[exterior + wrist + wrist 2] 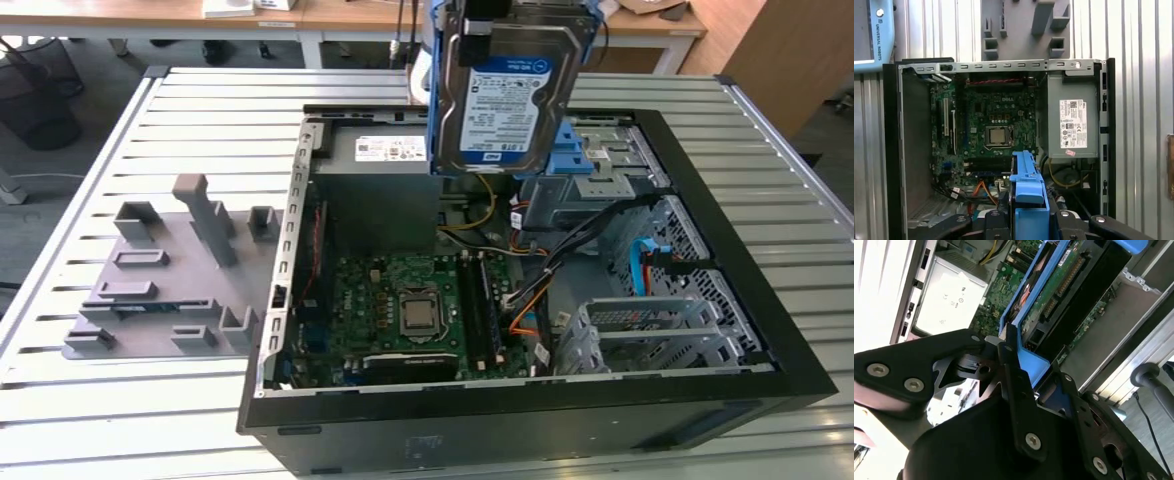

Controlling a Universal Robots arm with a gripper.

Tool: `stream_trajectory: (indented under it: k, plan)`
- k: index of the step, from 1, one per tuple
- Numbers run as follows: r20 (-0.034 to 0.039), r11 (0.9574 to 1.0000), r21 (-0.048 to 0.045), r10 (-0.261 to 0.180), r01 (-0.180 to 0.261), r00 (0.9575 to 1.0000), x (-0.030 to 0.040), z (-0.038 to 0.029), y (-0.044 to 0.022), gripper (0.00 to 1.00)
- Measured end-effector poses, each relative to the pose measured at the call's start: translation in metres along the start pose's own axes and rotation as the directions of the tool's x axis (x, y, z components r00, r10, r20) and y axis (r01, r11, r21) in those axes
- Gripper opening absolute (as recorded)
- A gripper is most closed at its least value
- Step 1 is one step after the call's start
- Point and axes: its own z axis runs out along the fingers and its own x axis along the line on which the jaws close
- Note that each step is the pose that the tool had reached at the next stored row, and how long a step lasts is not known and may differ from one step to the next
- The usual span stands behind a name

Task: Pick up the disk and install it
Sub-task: 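Pick up the disk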

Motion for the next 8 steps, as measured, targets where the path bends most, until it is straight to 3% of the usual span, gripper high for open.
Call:
stream_trajectory:
  k: [8]
  plan:
    - [0.0000,1.0000,-0.0001,0.007,-0.007,1.0000,0.0140,0.0003,-0.0010,0.36]
